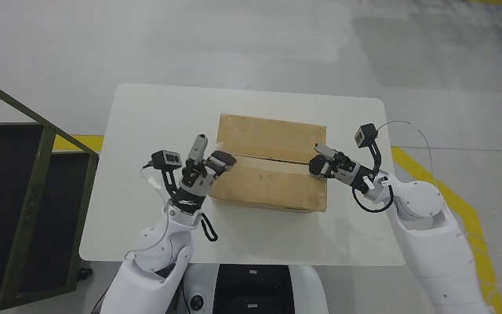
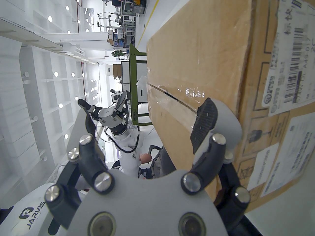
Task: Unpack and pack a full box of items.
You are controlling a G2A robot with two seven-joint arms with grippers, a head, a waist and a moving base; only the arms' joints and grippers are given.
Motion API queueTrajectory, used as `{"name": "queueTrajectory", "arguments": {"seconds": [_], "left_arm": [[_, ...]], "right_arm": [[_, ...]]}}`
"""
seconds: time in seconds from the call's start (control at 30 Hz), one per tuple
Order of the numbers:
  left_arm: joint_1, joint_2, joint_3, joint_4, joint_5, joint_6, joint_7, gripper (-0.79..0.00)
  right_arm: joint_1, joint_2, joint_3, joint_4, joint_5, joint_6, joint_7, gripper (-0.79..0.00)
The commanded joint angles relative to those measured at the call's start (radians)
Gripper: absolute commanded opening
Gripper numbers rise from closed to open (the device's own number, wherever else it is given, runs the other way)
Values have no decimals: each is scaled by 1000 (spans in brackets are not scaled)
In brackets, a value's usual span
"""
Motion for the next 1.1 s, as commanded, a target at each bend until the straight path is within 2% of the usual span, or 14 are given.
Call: {"name": "queueTrajectory", "arguments": {"seconds": [0.0,0.1,0.2,0.4,0.53,0.67,0.8,1.07], "left_arm": [[8,0,5,-6,15,-10,4,0],[36,1,-8,-3,6,-21,5,0],[77,5,-54,9,-37,-41,-11,0],[167,18,-210,38,-193,-48,-65,0],[195,23,-297,65,-262,-11,-84,0],[166,30,-322,119,-240,112,-107,0],[129,33,-306,167,-208,202,-138,0],[69,32,-297,227,-208,278,-94,0]], "right_arm": [[0,0,0,0,0,0,0,0],[0,0,0,0,0,0,0,0],[0,0,0,0,0,0,0,0],[0,0,0,0,0,0,0,0],[0,0,0,0,0,0,0,0],[0,0,0,0,0,0,0,0],[0,0,0,0,0,0,0,0],[0,0,0,0,0,0,0,0]]}}
